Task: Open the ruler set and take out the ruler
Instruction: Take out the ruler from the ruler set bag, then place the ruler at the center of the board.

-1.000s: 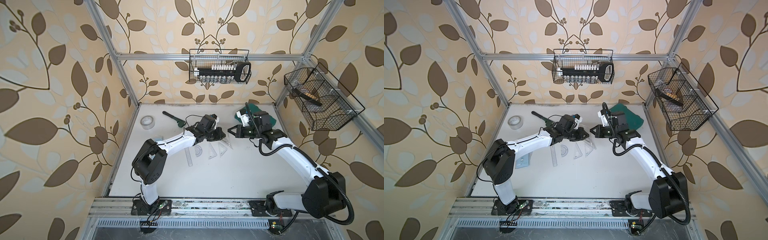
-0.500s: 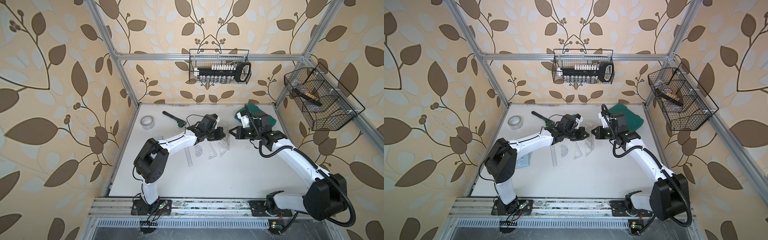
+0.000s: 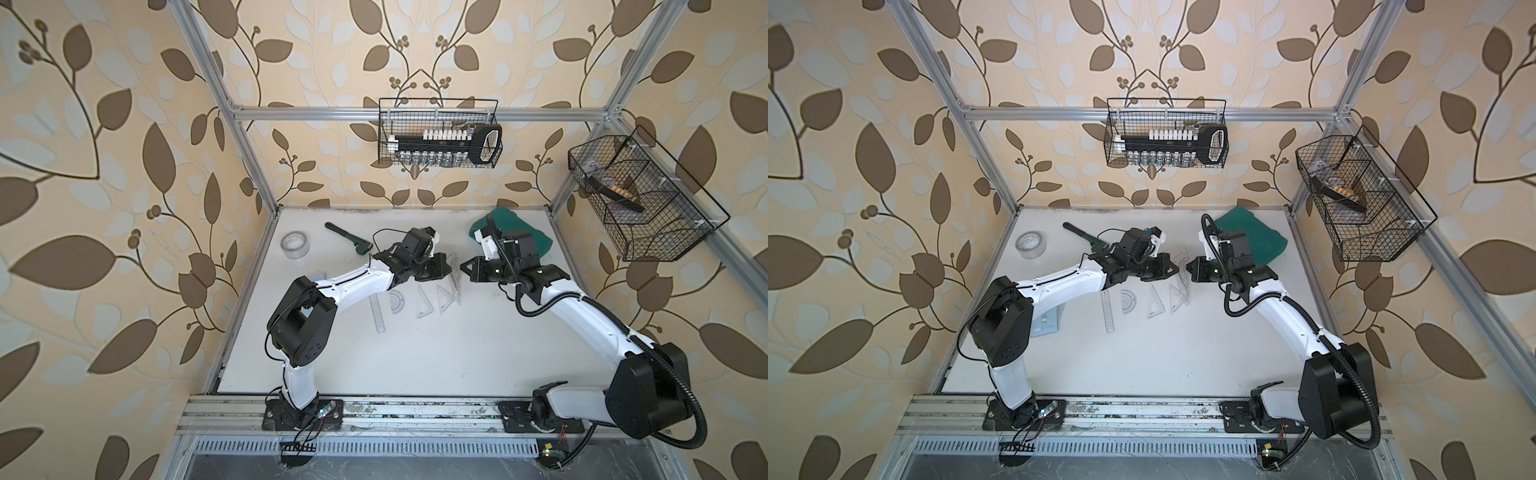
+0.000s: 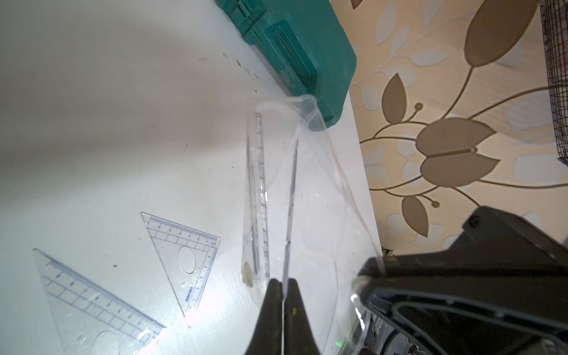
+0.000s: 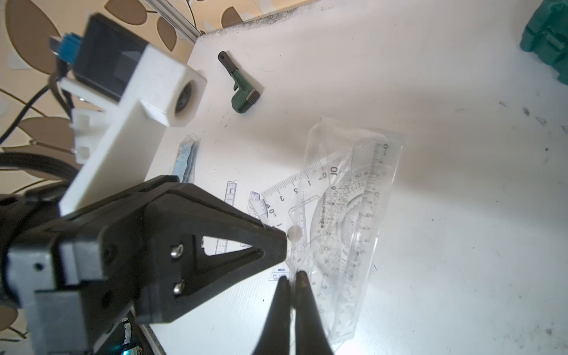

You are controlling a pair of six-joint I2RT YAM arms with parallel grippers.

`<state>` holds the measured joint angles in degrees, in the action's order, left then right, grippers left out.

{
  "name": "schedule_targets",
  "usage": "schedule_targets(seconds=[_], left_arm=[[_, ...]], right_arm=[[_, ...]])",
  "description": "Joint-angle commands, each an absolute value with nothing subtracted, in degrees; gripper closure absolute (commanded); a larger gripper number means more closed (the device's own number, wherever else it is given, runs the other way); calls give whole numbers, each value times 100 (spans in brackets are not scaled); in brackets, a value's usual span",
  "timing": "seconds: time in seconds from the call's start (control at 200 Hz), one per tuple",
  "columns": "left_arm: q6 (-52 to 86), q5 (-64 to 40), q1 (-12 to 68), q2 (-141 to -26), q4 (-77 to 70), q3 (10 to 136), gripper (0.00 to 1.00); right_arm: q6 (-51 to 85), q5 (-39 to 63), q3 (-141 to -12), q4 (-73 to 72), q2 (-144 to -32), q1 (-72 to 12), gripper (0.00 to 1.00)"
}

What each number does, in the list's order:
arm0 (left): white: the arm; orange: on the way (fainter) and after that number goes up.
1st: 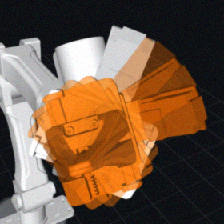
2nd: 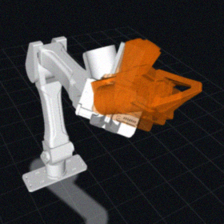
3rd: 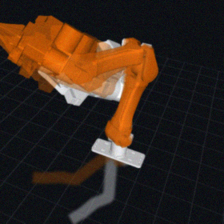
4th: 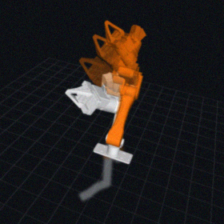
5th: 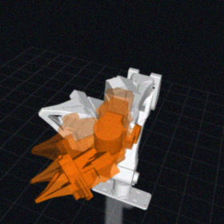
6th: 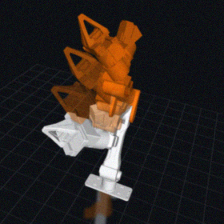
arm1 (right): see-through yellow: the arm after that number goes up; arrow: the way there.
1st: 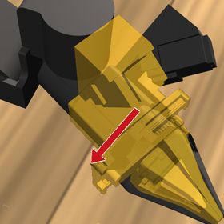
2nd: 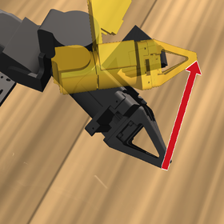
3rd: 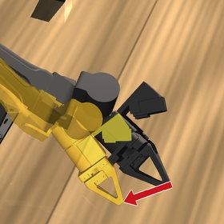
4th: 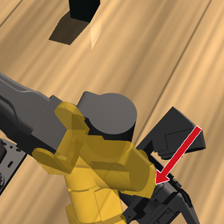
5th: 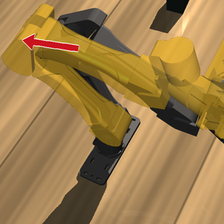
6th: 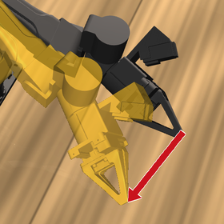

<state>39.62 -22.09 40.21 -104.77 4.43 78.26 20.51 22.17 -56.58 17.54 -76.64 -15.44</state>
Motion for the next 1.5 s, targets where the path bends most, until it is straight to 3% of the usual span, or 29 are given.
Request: schedule_targets(seconds=[0.0,0.45,0.665,0.92,1.11,1.305,1.495], left_arm=[[4025,-2399,4069,-9977,244,7878,100],[3752,-1929,4061,-8303,714,7210,100],[4456,-2280,4111,-7811,158,5981,100],[5025,-2340,4578,-8218,-613,5104,100],[5661,-2333,5023,-9261,-1470,4904,100],[6230,-2574,5364,-10480,-2212,5124,100],[6354,-2510,5432,-10904,-2177,5289,100]], right_arm=[[1980,1980,-5583,1631,-7697,-1575,100],[1708,1556,-5637,2099,-7347,-1487,100],[1564,1441,-5645,2475,-6875,-1210,100],[1468,1336,-5707,2776,-6499,-982,100],[1468,1400,-5647,2787,-6462,-967,100],[1456,1405,-5543,2778,-6413,-958,100],[1433,1399,-5480,2787,-6302,-906,100]])
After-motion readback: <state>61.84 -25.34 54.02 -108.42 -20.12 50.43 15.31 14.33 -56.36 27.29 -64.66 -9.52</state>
